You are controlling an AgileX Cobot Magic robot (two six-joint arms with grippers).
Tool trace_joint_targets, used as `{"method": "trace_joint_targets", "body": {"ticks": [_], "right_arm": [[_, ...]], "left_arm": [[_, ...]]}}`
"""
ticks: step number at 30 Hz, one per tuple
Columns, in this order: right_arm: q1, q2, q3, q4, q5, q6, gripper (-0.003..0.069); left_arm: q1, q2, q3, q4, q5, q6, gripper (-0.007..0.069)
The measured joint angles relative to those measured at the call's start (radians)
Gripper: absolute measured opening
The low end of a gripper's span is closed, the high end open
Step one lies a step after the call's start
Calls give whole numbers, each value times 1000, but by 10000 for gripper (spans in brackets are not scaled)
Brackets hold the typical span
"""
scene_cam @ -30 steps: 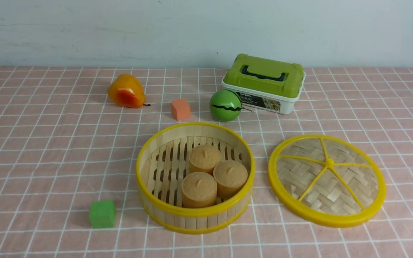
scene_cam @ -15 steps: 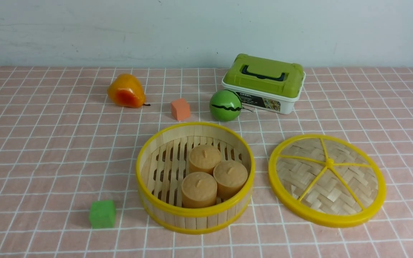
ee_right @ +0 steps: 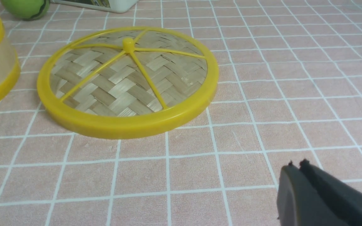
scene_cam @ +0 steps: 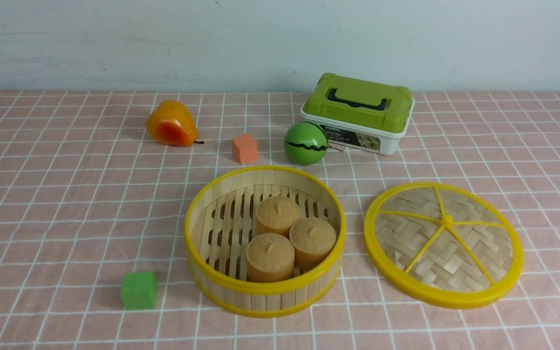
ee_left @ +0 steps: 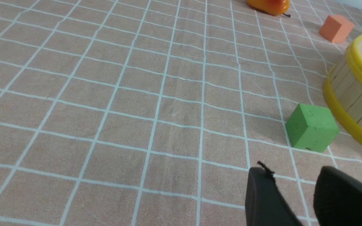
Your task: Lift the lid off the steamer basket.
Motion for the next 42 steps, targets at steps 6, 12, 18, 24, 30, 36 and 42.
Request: {"method": "trace_joint_targets", "body": {"ticks": [6, 12, 18, 24, 30, 36, 42], "right_arm": [[0, 0, 0, 0, 0, 0, -11], [0, 0, 0, 0, 0, 0, -6], [0, 0, 0, 1, 1, 0, -6], [0, 0, -1, 1, 3, 0, 1], [0, 0, -1, 1, 3, 0, 8], [0, 0, -1, 1, 3, 0, 15], [0, 0, -1, 1, 3, 0, 24]], "left_arm": [[0, 0, 0, 0, 0, 0, 239], [0, 0, 0, 0, 0, 0, 239], [0, 0, 0, 0, 0, 0, 239], [0, 0, 0, 0, 0, 0, 239], [0, 0, 0, 0, 0, 0, 239], [0, 0, 0, 0, 0, 0, 239], [0, 0, 0, 0, 0, 0, 239]]}}
